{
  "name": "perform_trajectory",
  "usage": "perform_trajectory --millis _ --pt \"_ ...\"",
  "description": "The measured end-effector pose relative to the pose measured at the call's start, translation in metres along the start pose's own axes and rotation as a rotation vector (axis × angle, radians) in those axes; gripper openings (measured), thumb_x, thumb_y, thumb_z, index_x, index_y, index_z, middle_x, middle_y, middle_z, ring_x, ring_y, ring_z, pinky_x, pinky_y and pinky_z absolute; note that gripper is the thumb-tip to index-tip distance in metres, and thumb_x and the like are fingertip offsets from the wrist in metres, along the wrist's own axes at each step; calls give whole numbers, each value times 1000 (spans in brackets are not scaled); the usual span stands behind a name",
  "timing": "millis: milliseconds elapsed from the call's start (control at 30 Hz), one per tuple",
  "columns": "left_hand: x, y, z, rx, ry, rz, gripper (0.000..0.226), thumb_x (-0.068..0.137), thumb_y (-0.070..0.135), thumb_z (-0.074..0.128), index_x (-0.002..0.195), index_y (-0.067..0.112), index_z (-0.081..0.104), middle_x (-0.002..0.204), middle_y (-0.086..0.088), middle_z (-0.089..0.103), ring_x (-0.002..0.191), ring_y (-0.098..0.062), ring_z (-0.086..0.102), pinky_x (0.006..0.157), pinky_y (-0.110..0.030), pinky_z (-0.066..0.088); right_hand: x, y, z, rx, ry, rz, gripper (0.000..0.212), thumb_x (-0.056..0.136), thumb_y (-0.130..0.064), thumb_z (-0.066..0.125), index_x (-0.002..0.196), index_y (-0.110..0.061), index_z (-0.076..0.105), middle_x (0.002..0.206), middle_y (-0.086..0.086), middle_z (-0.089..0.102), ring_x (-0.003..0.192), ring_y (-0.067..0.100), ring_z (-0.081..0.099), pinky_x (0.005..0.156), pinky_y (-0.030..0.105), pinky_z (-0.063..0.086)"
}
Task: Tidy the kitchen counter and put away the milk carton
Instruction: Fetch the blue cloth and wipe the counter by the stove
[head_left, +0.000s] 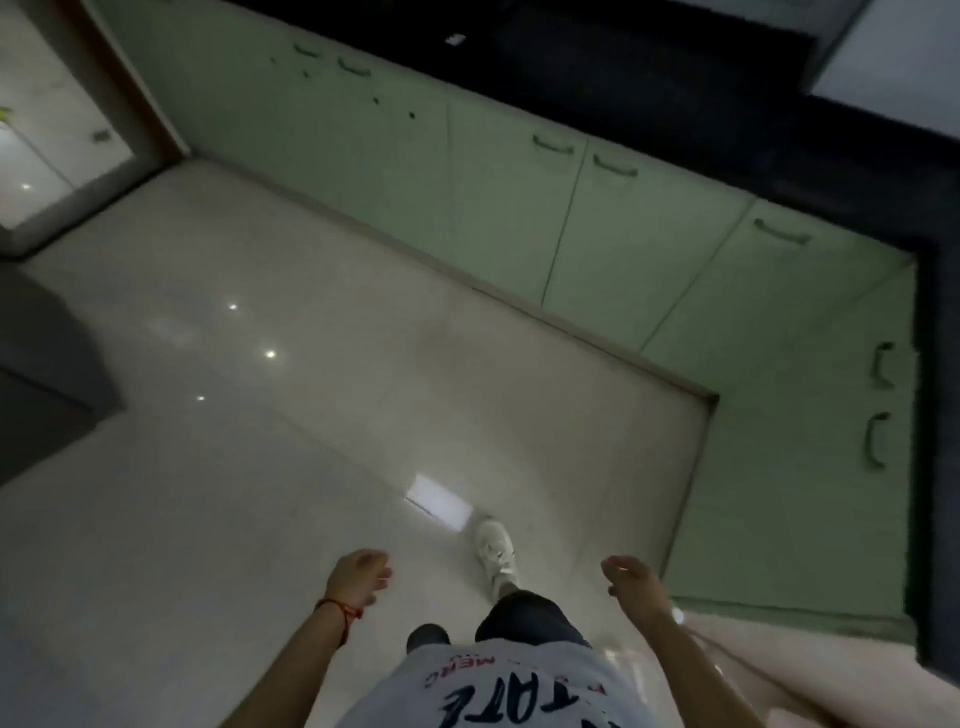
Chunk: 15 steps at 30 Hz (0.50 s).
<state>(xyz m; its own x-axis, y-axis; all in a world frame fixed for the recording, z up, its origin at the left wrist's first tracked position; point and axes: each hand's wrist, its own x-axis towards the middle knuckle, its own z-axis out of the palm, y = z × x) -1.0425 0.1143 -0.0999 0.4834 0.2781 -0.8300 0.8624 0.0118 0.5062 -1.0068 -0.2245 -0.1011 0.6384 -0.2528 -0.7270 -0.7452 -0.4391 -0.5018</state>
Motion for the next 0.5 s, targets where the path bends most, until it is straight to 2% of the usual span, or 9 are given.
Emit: perform_trajectory --millis 100,200,367,500 --pt "25 32 -21 -134 98 -12 13 90 14 52 96 3 56 77 -7 59 76 -24 54 61 -26 39 44 -67 3 -85 -80 -65 29 90 -16 54 114 1 60 116 16 61 101 32 60 82 30 41" --pt "42 60 -42 -247 173 -10 14 91 14 52 95 3 57 76 -7 60 71 -20 53 62 -26 39 85 -137 15 -166 -160 -155 19 89 -11 55 104 -2 63 116 22 62 97 32 59 91 45 48" --pt "62 89 -74 -445 295 -67 14 91 16 51 97 5 57 82 -7 60 76 -21 53 63 -26 41 126 -259 64 -332 -266 -282 30 88 -16 57 112 1 61 115 18 63 105 34 60 96 41 47" --pt "87 97 -101 -572 362 -147 13 91 14 51 96 3 57 77 -6 60 68 -18 52 61 -26 39 144 -353 127 -411 -370 -394 28 90 -17 54 111 1 61 102 13 62 97 32 62 91 38 48"
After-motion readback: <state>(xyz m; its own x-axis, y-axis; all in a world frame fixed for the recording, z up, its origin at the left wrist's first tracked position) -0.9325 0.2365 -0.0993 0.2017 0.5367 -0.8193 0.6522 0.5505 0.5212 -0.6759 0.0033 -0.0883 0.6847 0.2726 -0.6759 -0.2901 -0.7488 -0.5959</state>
